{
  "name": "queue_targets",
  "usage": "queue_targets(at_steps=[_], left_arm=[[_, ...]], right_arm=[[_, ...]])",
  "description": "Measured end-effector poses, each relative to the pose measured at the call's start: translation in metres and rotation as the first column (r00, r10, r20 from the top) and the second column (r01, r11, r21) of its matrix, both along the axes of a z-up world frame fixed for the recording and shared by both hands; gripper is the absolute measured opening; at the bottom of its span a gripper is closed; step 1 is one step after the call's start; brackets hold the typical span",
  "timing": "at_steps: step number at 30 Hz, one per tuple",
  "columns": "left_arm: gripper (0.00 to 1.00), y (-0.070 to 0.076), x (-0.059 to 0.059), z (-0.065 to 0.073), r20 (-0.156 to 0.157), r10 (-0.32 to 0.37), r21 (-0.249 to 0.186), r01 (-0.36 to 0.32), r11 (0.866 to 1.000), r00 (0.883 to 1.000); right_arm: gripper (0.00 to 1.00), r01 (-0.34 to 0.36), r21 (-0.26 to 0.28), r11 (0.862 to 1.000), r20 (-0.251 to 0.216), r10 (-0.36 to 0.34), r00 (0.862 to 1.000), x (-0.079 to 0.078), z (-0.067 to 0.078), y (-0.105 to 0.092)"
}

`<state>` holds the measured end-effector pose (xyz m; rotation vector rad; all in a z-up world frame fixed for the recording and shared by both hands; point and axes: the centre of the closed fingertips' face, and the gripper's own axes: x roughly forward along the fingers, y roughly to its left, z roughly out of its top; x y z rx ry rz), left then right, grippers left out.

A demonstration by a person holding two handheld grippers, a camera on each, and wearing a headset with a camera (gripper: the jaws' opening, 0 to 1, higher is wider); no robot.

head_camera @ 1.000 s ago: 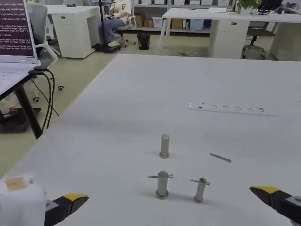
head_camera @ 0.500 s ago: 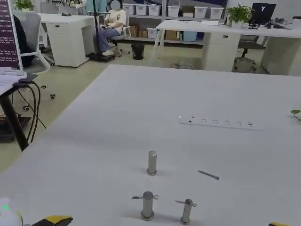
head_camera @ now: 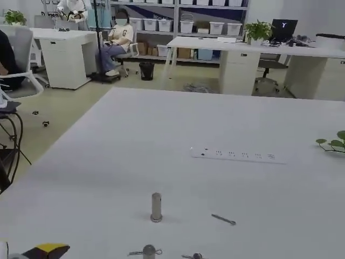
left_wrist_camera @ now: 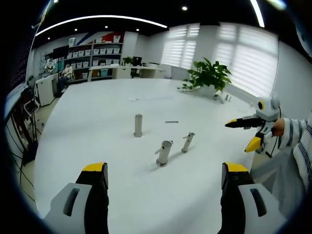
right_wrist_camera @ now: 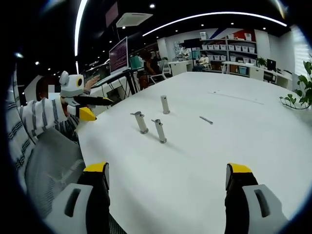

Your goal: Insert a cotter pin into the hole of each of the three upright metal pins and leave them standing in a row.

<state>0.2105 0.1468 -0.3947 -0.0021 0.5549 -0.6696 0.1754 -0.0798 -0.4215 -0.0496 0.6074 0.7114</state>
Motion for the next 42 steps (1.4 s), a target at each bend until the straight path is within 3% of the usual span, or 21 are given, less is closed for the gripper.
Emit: queue_targets(at_steps=[7, 23, 36, 42], left_arm=[[0.94, 0.001, 0.031, 0.013, 0.043, -0.011, 0.007, 0.01, 1.0, 0.999], [0.93, -0.018, 0.074, 0.019, 0.053, -0.079, 0.03, 0.077, 0.997, 0.995], [0.86, -0.03, 0.118, 0.006, 0.038, -0.104, 0.054, 0.102, 0.993, 0.994], [0.77, -0.04, 0.129, -0.009, 0.016, -0.135, 0.075, 0.133, 0.988, 0.991]], right_arm=[[0.98, 0.013, 0.0, 1.0, 0.005, -0.013, 1.0, -0.001, 0.005, -0.001], [0.98, 0.025, -0.019, 1.0, -0.015, -0.025, 1.0, -0.003, 0.002, -0.007], [0.98, 0.037, -0.03, 0.999, -0.02, -0.038, 0.999, -0.002, 0.003, -0.012], [0.98, 0.046, -0.035, 0.998, -0.029, -0.047, 0.998, -0.003, 0.001, -0.013]])
